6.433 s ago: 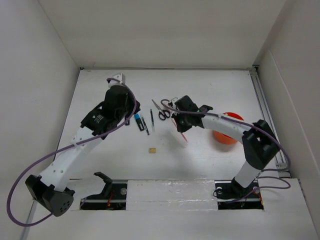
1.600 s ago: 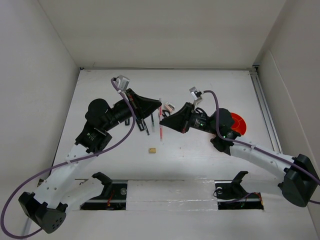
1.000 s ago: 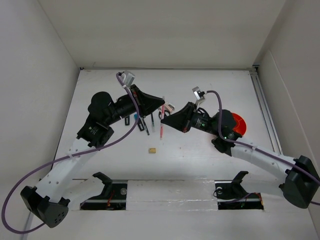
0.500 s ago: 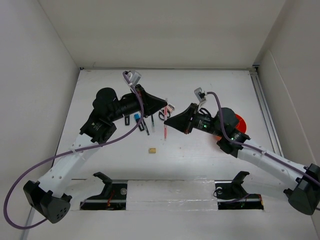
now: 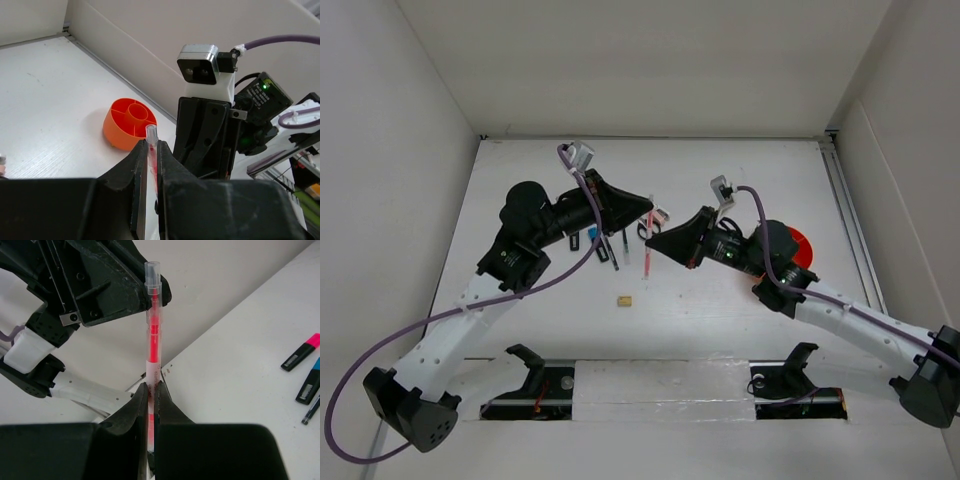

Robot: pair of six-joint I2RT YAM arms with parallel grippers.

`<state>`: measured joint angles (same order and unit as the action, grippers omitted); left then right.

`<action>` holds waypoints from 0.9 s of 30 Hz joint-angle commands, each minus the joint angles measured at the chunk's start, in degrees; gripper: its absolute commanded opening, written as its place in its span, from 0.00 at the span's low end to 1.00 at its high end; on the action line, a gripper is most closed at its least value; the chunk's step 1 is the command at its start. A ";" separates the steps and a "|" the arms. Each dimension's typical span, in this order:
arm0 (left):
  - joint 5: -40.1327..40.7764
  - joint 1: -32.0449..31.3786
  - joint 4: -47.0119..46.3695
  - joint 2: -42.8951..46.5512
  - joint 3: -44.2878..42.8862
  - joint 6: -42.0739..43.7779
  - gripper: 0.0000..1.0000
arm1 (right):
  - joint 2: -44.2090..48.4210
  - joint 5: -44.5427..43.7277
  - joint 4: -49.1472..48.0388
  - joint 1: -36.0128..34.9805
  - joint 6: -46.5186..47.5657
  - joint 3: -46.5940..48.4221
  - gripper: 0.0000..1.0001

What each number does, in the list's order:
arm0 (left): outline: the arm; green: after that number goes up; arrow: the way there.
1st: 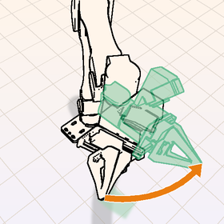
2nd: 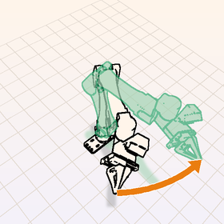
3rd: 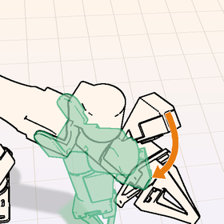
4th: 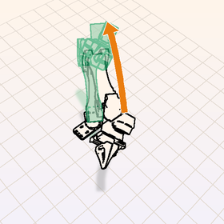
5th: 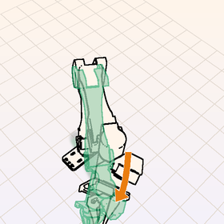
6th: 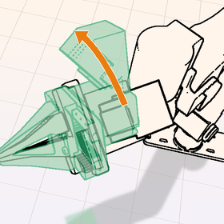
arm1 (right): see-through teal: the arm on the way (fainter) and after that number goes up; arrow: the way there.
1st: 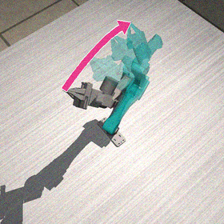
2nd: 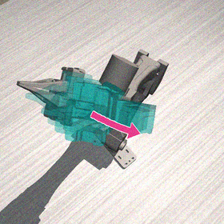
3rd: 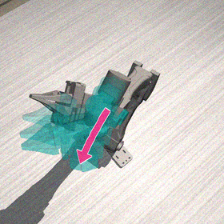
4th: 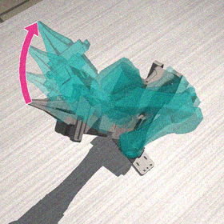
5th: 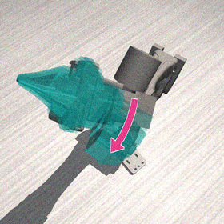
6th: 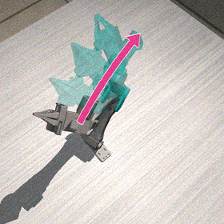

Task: Sort the stationery into containers
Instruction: Cap the pen

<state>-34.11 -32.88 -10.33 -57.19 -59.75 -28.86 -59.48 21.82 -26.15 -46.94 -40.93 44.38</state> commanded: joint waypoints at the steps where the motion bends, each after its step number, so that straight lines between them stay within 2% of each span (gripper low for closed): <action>1: 4.64 0.19 0.57 1.55 2.44 -0.67 0.00 | 3.58 -1.95 -17.24 -2.10 -1.69 1.07 0.00; 7: 6.77 0.19 1.62 2.78 2.98 -1.90 0.00 | 5.26 -6.00 -20.25 -2.11 -2.84 -1.23 0.00; 13: 4.49 0.19 3.74 0.41 1.12 0.21 0.00 | 5.78 -6.00 -19.55 -2.63 -3.36 -0.61 0.00; 20: 1.59 0.19 4.87 -0.38 0.42 3.02 0.00 | 3.94 -6.00 -24.29 -3.16 -5.22 -0.08 0.00; 24: 0.27 0.19 7.60 -2.49 -1.69 4.25 0.00 | 4.46 -8.20 -19.47 -3.16 -2.67 1.93 0.00; 27: -0.26 0.19 7.60 -3.02 -1.69 4.25 0.00 | 4.46 -8.99 -19.46 -3.16 -2.14 2.63 0.00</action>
<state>-33.36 -33.04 -10.28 -58.52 -61.76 -28.71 -57.56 13.50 -32.40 -49.21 -44.34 41.54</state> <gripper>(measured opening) 0.033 0.057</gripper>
